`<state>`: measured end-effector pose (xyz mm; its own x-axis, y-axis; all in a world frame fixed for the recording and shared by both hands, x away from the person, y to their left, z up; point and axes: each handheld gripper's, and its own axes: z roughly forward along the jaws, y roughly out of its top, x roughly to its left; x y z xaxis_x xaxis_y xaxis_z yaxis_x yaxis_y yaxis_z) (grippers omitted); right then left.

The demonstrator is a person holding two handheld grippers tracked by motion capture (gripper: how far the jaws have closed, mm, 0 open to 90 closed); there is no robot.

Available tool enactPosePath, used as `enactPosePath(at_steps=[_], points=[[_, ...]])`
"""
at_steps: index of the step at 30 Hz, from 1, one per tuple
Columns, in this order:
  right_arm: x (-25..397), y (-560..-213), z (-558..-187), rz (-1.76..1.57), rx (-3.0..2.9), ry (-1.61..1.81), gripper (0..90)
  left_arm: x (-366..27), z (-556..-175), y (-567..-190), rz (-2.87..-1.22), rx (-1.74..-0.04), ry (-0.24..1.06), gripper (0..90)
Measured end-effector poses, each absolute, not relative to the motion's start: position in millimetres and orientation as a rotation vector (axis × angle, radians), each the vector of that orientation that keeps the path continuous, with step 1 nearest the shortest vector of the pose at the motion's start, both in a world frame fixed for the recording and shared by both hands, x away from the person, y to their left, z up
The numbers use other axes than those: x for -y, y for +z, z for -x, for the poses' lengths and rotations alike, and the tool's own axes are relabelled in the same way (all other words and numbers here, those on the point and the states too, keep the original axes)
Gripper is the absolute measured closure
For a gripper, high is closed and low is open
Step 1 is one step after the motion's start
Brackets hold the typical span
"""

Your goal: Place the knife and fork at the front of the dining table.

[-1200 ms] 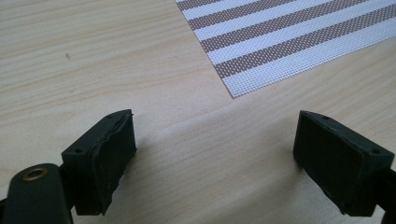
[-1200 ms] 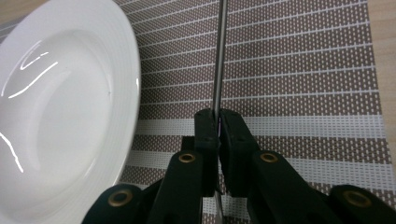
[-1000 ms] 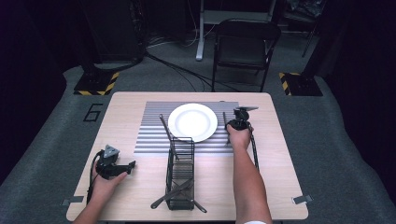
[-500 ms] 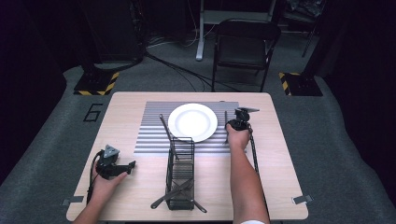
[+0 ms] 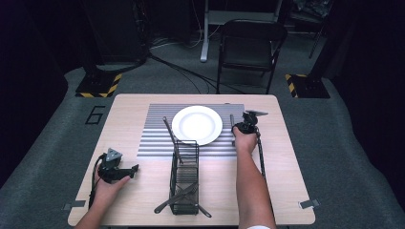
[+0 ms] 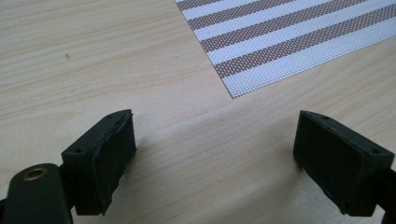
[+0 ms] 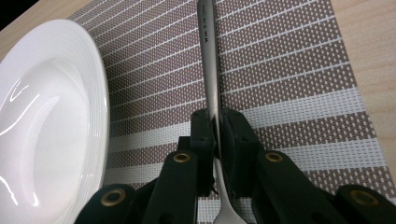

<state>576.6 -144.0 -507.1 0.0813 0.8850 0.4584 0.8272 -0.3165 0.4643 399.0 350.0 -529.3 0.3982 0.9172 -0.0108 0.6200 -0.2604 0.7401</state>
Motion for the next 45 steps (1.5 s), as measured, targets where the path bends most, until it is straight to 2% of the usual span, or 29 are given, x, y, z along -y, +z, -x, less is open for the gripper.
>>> enactPosePath(at_steps=[13, 15, 17, 21, 24, 29, 33, 34, 40, 45], points=[[147, -490, -568, -2.150, -1.800, 1.022, 77.2, -350, -399, -529, -1.985, -1.309, 0.568, 12.9], [149, -486, -563, -2.123, -1.801, 1.020, 74.5, -350, -399, -529, -1.985, -1.308, 0.568, 12.8], [151, -481, -556, -2.090, -1.820, 1.012, 67.8, -350, -399, -529, -1.985, -1.311, 0.565, 12.8], [153, -477, -545, -2.004, -1.864, 0.957, 63.3, -350, -399, -529, -1.985, -1.308, 0.568, 12.8], [157, -472, -527, -1.897, -1.942, 0.909, 58.4, -350, -399, -529, -1.986, -1.310, 0.566, 12.7], [158, -469, -504, -1.875, -1.956, 0.961, 58.0, -350, -398, -529, -1.984, -1.312, 0.565, 13.0], [153, -462, -482, -1.784, -2.007, 0.967, 54.8, -350, -398, -529, -1.978, -1.316, 0.574, 14.5], [152, -459, -476, -1.725, -2.025, 0.960, 51.4, -351, -398, -529, -1.979, -1.318, 0.574, 15.1], [151, -453, -452, -1.632, -2.042, 0.963, 48.3, -351, -397, -529, -1.971, -1.327, 0.575, 16.5], [155, -463, -430, -1.574, -2.052, 0.944, 47.1, -353, -396, -529, -1.952, -1.332, 0.587, 22.2]])
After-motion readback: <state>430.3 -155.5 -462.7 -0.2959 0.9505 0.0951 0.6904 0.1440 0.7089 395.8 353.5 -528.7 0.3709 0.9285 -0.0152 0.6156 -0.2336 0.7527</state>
